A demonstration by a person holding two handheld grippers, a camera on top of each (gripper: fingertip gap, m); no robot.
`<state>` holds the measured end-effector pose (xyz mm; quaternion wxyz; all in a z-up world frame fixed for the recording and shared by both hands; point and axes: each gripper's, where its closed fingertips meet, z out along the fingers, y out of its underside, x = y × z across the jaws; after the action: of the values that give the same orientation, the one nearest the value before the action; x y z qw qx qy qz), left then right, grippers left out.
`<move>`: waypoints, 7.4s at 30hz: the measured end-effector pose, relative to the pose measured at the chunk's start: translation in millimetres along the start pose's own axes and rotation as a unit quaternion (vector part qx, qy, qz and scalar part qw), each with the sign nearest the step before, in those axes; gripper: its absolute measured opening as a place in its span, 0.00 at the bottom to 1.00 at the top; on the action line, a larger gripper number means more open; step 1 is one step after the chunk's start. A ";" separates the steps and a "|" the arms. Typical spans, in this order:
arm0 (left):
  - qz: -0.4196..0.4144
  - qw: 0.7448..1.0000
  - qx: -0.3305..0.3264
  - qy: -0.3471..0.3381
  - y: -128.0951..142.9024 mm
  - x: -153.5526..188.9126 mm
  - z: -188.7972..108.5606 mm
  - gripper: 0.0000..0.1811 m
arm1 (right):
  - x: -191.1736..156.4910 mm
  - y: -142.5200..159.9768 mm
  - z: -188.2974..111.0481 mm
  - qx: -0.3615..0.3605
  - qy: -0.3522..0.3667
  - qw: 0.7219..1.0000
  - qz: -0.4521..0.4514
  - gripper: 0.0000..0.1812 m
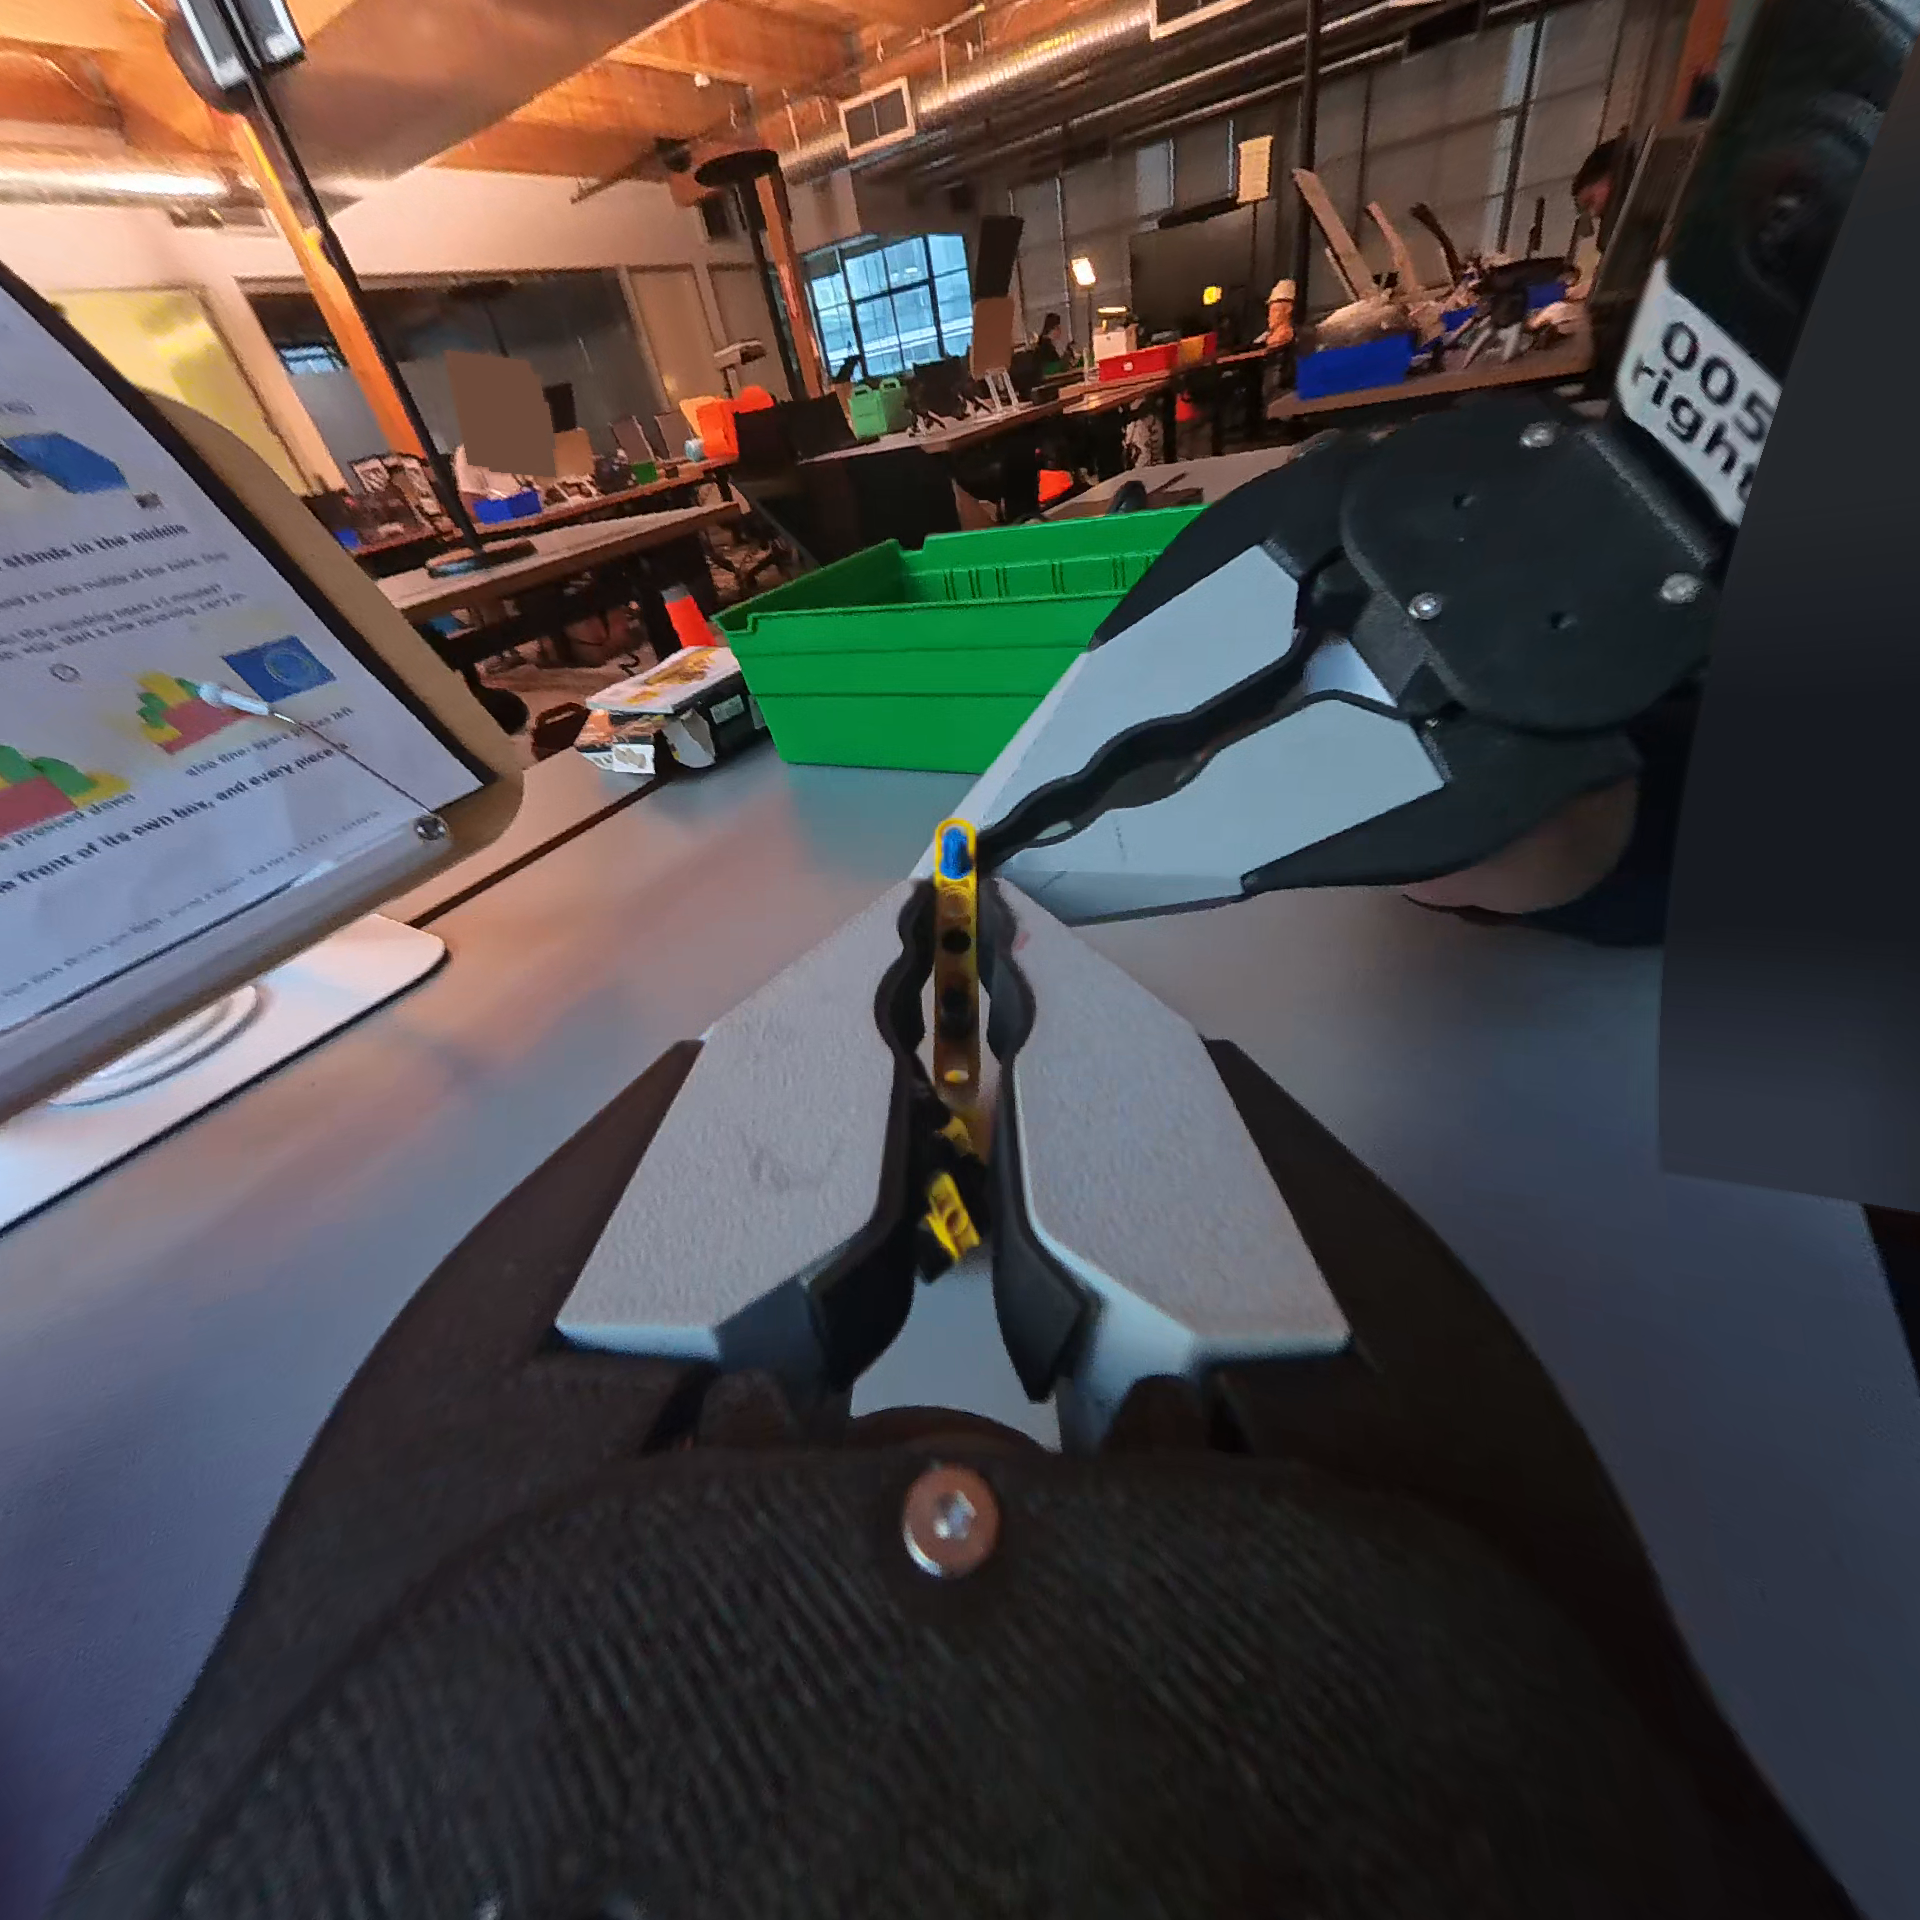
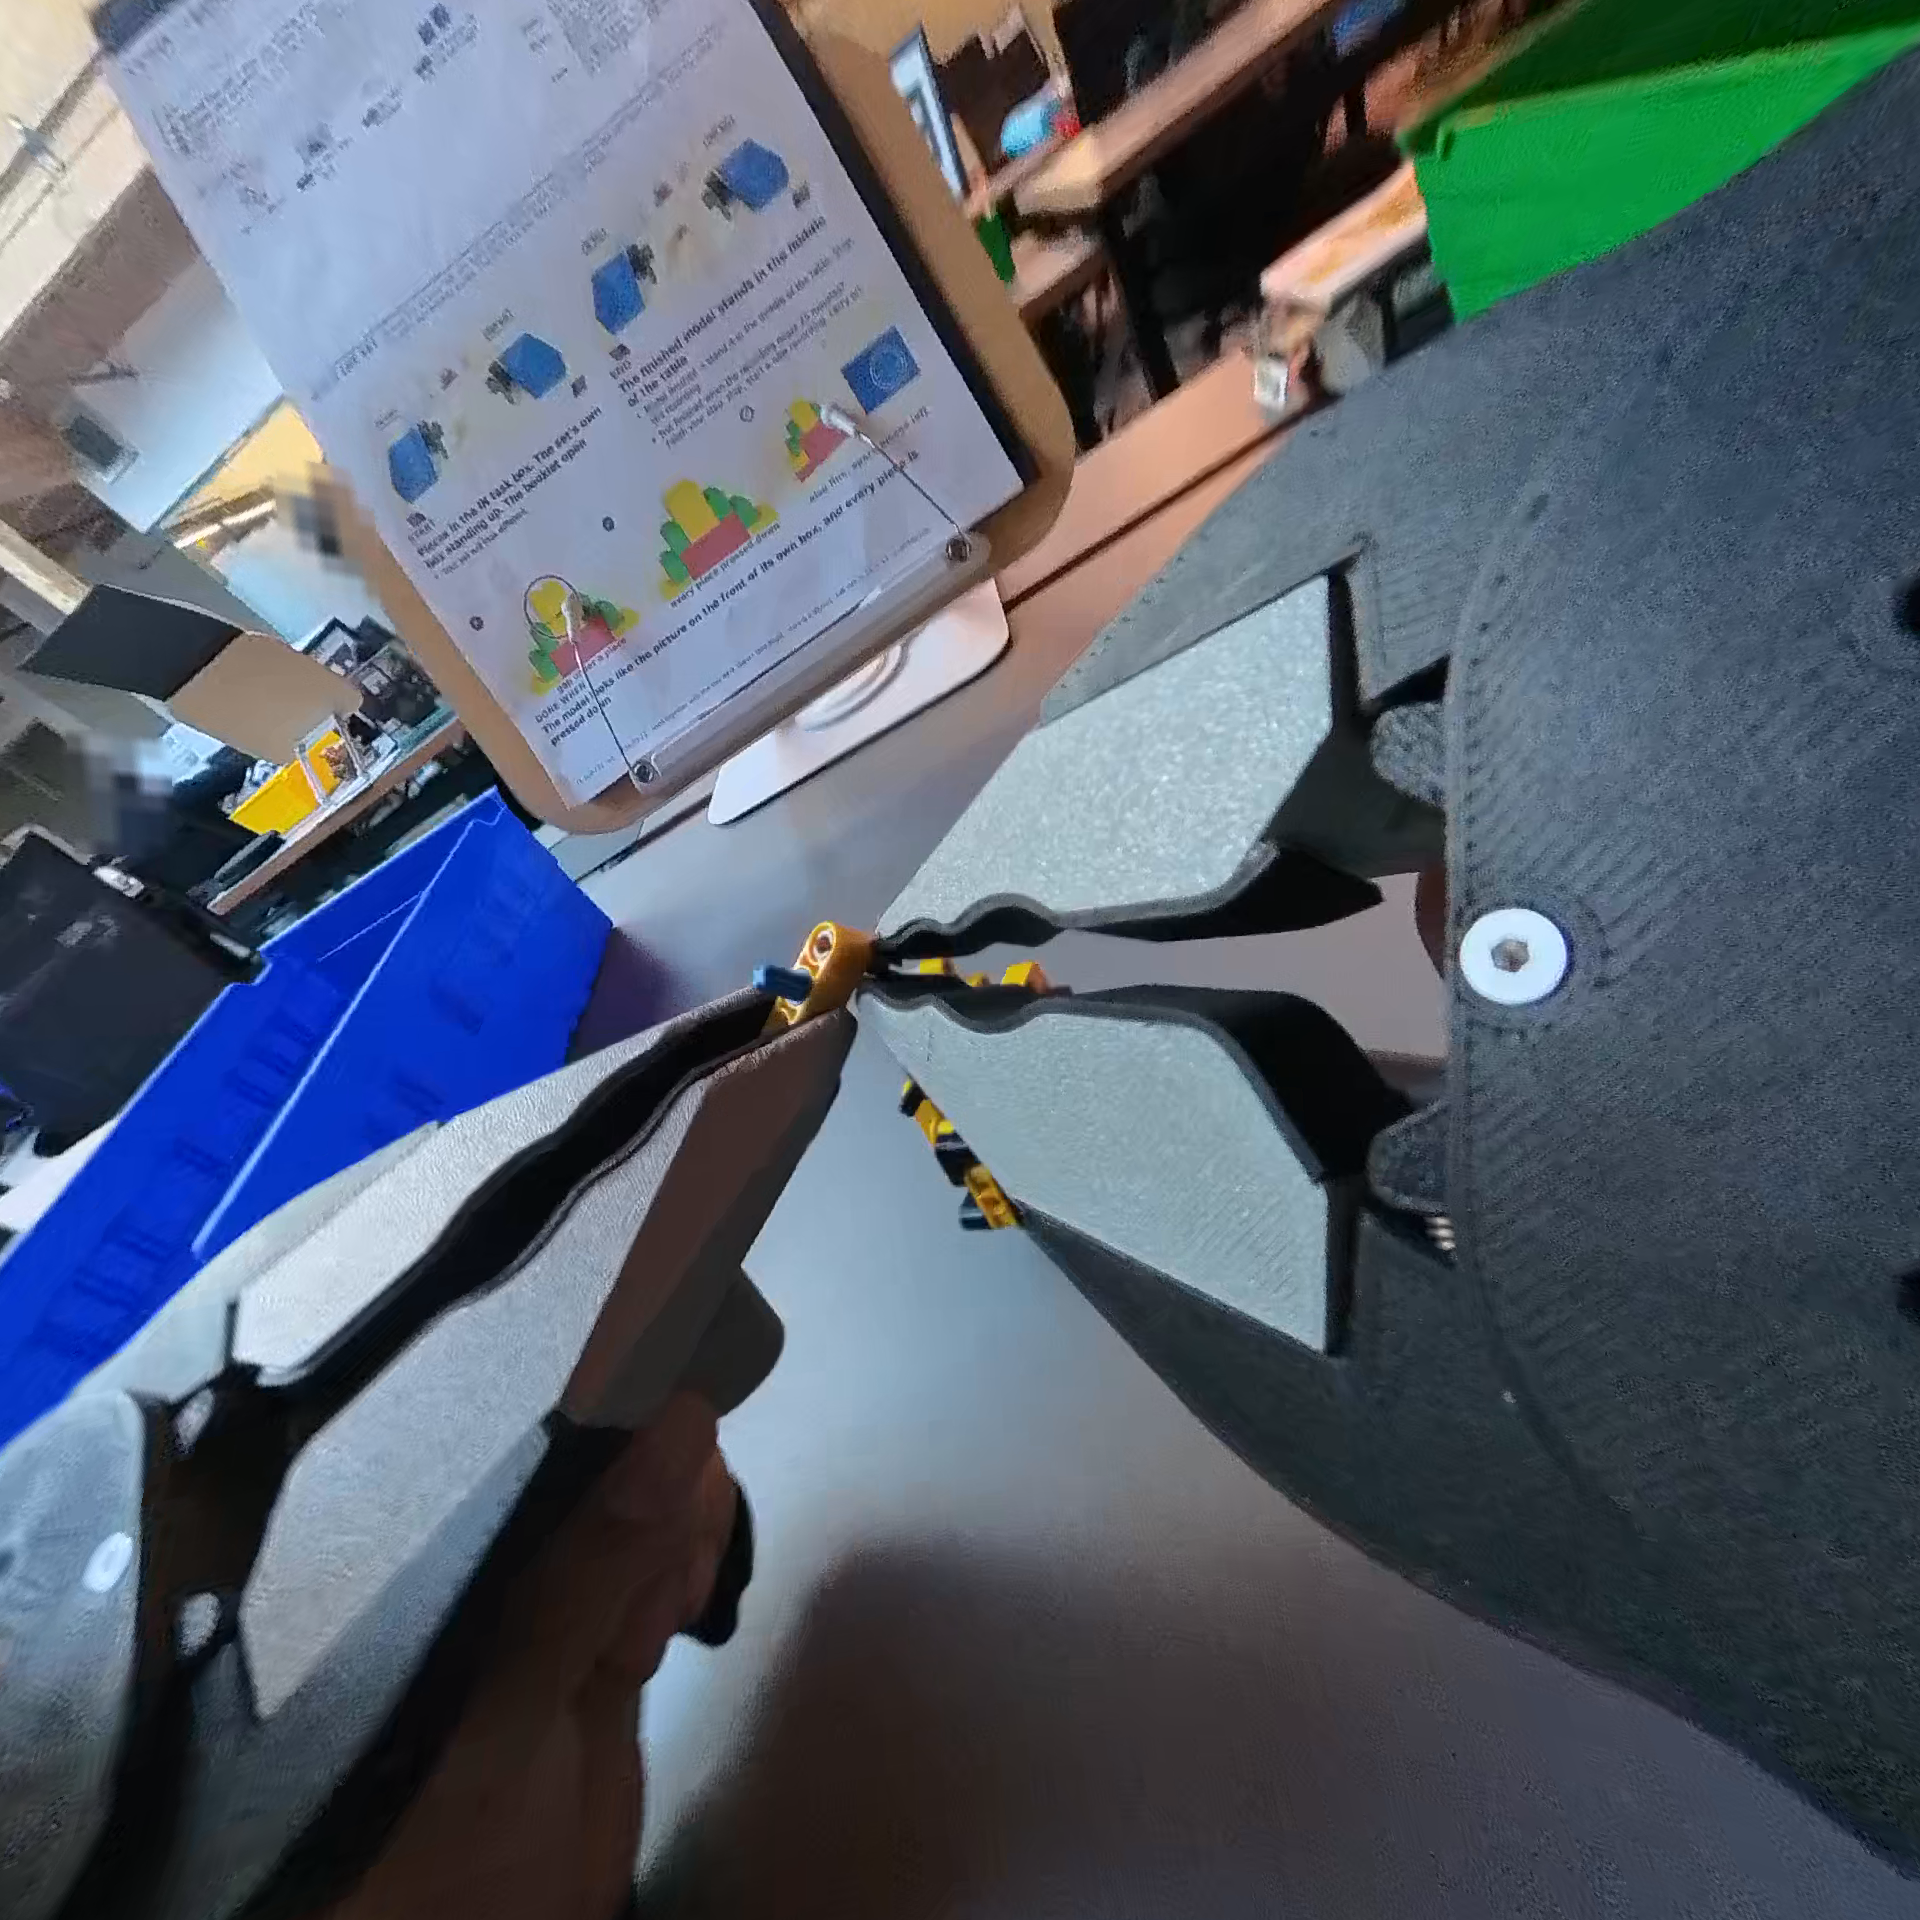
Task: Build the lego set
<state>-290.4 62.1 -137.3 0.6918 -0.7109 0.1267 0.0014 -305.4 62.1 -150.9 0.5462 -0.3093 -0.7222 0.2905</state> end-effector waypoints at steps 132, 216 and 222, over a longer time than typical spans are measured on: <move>-0.126 0.965 -0.089 0.213 17.6 45.3 5.8 0.03 | -17.3 -11.0 -39.6 0.142 -0.376 0.874 0.272 0.01; -0.064 0.982 -0.040 0.173 8.0 31.5 3.5 0.02 | -16.4 11.8 -34.0 0.096 -0.311 0.922 0.210 0.05; -0.064 0.980 -0.047 0.183 10.6 35.6 3.6 0.03 | -20.5 8.3 -36.8 0.104 -0.335 0.909 0.226 0.04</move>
<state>-257.3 59.2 -154.2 0.6214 -0.7376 0.2054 -0.1666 -264.3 54.7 -161.0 0.2212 -0.2900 -0.7394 0.5659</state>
